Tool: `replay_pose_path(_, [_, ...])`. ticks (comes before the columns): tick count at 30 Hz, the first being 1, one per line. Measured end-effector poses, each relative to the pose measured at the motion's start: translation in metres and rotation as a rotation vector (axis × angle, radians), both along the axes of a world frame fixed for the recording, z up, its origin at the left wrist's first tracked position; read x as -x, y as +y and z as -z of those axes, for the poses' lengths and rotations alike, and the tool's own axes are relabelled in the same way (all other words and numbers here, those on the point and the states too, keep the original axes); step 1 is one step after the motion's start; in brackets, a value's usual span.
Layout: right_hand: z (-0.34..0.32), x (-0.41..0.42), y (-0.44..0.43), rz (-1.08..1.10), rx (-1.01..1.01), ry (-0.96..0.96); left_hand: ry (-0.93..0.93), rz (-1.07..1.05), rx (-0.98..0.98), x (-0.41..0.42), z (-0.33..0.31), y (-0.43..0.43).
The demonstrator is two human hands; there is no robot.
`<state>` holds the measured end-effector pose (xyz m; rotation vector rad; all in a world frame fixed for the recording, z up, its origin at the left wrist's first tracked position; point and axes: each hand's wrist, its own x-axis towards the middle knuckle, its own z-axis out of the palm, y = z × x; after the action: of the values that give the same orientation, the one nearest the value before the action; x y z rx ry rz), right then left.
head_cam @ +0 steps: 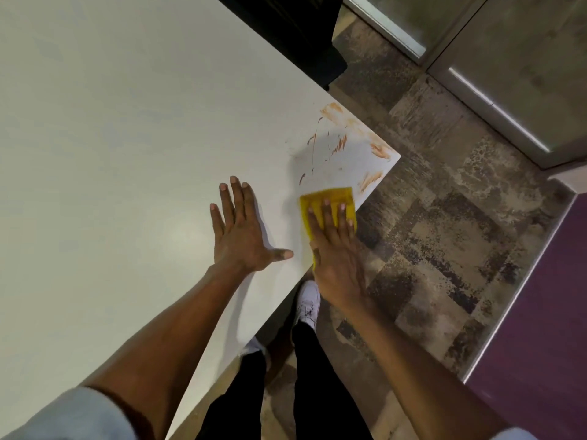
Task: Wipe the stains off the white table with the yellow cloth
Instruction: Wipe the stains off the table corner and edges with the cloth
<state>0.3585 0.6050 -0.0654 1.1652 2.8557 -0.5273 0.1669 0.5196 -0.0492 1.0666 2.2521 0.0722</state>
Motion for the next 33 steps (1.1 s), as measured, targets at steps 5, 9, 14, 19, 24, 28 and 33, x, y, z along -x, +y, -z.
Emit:
replay_pose_path(5, [0.005,-0.013,0.015,-0.098,0.005,-0.039,-0.008,-0.010,0.015,0.001,0.003,0.002])
replay_pose_path(9, [0.004,0.018,0.064,0.044,0.023,-0.059,0.000,-0.040,-0.020,0.002,0.009,-0.001])
replay_pose_path(14, [0.001,0.002,0.020,-0.032,0.029,-0.020,-0.014,-0.043,-0.018,0.002,0.011,0.001])
replay_pose_path(19, [0.004,-0.016,-0.001,-0.063,0.022,-0.036,-0.041,-0.037,-0.017,0.001,0.009,0.000])
replay_pose_path(24, [0.009,0.019,0.060,0.031,-0.021,-0.052,-0.015,-0.026,-0.001,0.000,0.008,0.002])
replay_pose_path(28, [0.010,0.006,0.042,-0.053,-0.032,0.002,-0.032,-0.031,-0.020,0.001,0.009,0.001])
replay_pose_path(33, [0.010,-0.026,0.025,-0.267,0.006,-0.020,-0.056,-0.040,-0.053,0.002,0.010,0.000])
